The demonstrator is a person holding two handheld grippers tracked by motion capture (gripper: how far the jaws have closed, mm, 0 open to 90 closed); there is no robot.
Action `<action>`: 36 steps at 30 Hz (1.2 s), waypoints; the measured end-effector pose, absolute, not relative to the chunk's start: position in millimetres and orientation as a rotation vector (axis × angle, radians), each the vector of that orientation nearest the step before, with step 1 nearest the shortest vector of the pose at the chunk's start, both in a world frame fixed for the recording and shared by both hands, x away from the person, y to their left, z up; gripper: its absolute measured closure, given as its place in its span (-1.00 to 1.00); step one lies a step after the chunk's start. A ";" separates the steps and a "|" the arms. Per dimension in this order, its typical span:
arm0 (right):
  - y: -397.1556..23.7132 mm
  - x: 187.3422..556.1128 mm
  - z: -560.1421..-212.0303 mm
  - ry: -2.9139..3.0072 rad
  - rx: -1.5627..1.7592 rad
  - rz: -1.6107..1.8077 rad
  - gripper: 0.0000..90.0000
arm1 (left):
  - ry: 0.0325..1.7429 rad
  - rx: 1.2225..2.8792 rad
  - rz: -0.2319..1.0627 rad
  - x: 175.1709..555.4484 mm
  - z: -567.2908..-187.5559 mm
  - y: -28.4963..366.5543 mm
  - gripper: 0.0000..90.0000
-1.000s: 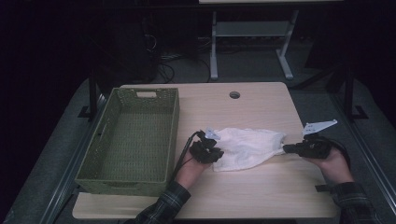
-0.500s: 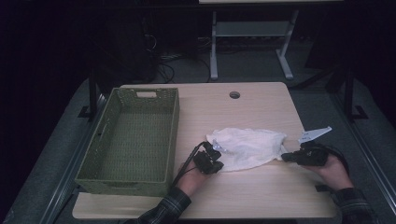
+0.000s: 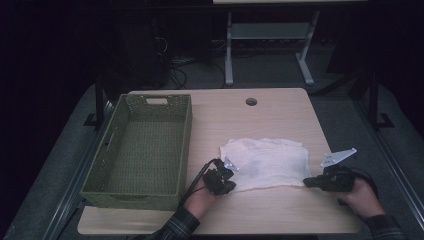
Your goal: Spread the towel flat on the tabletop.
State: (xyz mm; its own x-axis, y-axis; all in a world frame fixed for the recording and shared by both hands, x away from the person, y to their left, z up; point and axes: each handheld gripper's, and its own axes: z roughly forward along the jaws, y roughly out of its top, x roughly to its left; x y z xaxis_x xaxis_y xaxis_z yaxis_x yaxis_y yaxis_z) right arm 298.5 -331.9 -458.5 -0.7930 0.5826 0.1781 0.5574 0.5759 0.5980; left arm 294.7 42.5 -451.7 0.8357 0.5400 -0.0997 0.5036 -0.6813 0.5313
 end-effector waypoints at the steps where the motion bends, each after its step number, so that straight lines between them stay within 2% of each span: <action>1: -332.0 295.5 -458.4 2.757 1.003 1.023 0.95 | 0.765 2.456 0.082 292.4 -451.6 43.2 0.99; 17: -331.8 258.9 -462.4 2.818 0.972 1.047 0.94 | 0.744 2.481 0.010 267.6 -449.6 56.5 0.98; 19: -331.2 258.2 -461.6 2.815 0.959 1.043 0.85 | 0.755 2.469 0.014 268.2 -449.1 55.5 0.94; 21: -331.7 261.1 -459.3 2.788 0.957 1.064 0.65 | 0.756 2.456 0.023 269.8 -447.5 53.9 0.85; 27: -329.8 267.9 -454.4 2.731 0.957 1.083 0.50 | 0.769 2.420 0.056 277.6 -441.4 46.5 0.68; 36: -324.7 293.6 -446.6 2.677 0.946 1.101 0.51 | 0.814 2.365 0.128 312.8 -429.6 34.9 0.62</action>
